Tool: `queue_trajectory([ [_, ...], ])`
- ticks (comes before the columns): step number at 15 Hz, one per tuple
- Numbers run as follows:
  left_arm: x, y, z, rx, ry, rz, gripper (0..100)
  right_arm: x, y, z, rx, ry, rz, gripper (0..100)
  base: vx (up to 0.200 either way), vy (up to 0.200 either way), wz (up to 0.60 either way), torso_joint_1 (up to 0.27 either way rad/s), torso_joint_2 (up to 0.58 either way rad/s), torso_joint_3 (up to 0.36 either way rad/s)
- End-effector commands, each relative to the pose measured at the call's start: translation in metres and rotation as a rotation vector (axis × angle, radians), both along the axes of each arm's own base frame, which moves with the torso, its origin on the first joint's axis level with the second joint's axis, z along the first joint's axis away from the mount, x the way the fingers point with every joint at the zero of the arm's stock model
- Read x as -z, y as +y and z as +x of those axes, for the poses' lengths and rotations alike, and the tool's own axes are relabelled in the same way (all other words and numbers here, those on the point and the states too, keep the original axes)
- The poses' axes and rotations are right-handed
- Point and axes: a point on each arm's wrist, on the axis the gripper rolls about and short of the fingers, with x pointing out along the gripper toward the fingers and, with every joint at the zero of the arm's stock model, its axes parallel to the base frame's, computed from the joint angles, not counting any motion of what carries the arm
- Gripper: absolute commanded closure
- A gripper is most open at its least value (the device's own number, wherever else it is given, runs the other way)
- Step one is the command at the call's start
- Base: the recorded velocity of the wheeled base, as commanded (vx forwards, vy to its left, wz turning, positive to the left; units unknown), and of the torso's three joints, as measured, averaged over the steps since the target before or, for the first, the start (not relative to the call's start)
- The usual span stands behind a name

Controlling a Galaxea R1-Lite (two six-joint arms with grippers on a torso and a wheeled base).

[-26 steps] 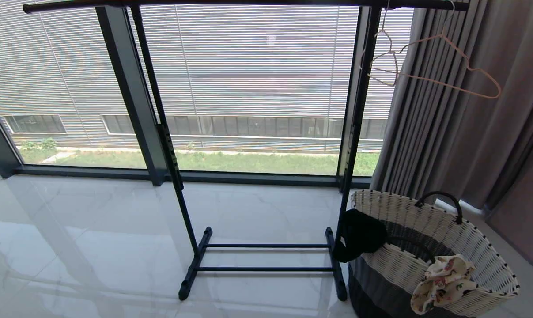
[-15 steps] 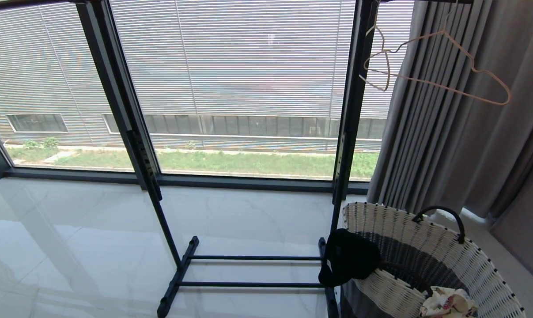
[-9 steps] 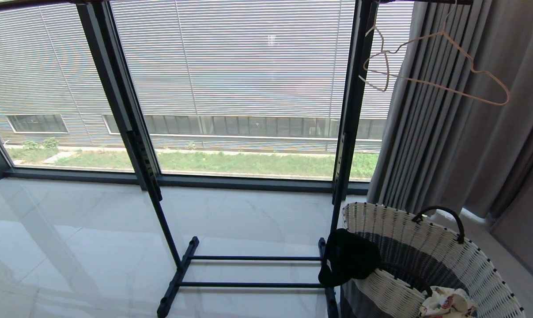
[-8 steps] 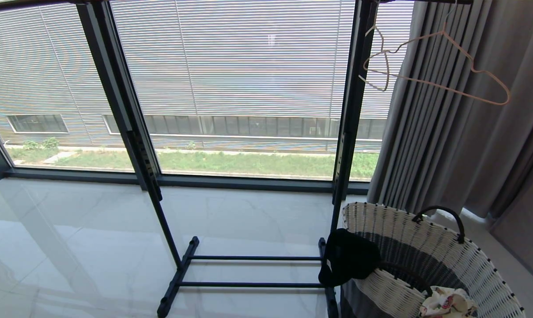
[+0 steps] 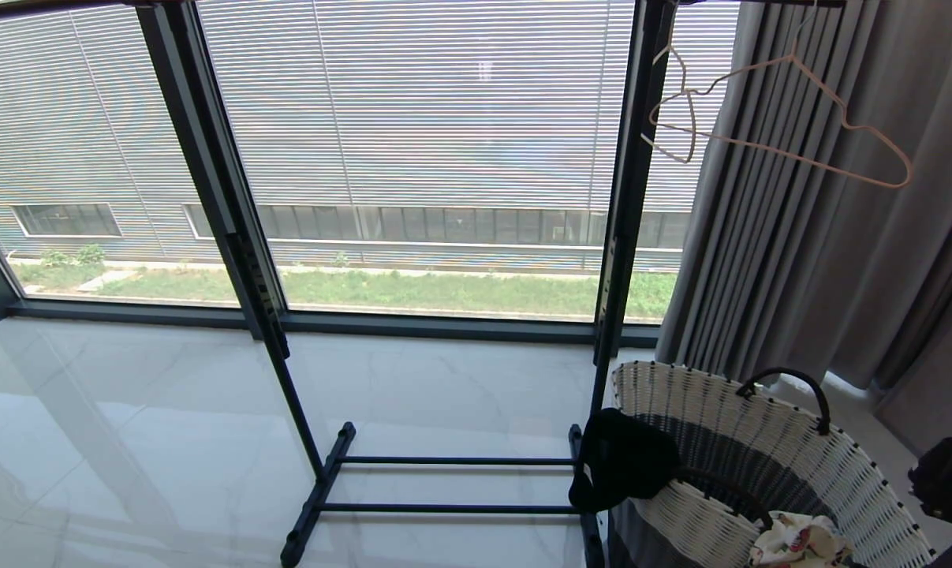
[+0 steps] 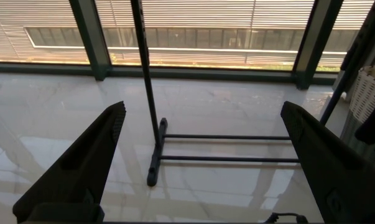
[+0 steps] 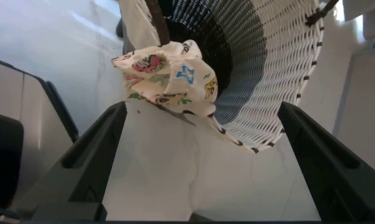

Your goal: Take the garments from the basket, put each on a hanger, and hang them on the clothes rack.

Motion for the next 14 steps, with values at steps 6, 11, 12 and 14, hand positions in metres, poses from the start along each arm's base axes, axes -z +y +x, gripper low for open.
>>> queue_trajectory([
  [6, 0.000, 0.000, 0.000, 0.000, 0.000, 0.001, 0, 0.055, 0.006, 0.080, 0.043, 0.209, -0.113, 0, 0.000, 0.000, 0.00, 0.000, 0.00, 0.000],
  [11, 0.000, 0.000, 0.000, -0.001, 0.000, 0.002, 0, 0.065, 0.005, 0.095, 0.084, 0.180, -0.154, 0, 0.000, 0.000, 0.00, 0.000, 0.00, 0.000],
  [12, 0.000, 0.000, 0.000, 0.000, 0.000, 0.001, 0, 0.065, 0.005, 0.095, 0.084, 0.178, -0.154, 0, 0.000, 0.000, 0.00, 0.000, 0.00, 0.000],
  [14, 0.000, 0.000, 0.000, 0.000, 0.000, 0.001, 0, 0.064, 0.006, 0.094, 0.082, 0.177, -0.154, 100, 0.000, 0.000, 0.00, 0.000, 0.00, 0.000],
])
